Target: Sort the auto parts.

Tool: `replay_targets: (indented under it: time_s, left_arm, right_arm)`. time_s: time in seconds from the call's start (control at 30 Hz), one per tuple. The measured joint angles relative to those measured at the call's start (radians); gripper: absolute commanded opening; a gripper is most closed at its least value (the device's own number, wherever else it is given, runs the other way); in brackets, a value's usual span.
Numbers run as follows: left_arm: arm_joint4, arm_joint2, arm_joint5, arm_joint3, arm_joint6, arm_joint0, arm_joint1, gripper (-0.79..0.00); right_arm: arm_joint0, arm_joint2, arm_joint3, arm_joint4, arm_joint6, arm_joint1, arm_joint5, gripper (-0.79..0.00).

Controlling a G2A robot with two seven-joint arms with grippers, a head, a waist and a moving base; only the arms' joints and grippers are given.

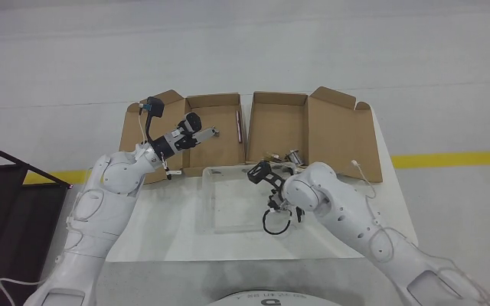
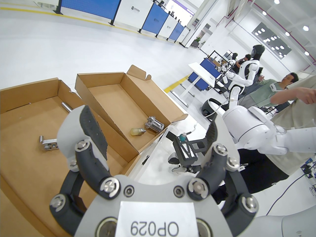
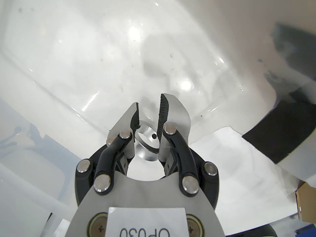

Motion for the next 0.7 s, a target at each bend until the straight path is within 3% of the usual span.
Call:
replay_targets:
  time_s: [0.37,0.7]
  left_arm:
    - [0.000,0.000,0.000,0.000,0.000,0.000,0.000,0.000]
    - [0.000,0.000,0.000,0.000,0.000,0.000,0.000,0.000]
  right_arm:
    - [-0.120,0.152,-0.100,0.067,-0.069,0.042,-0.100,-0.517]
    - [-0.131,0.162,-0.087,0.085,-0.076,0.048,-0.123,-0.508]
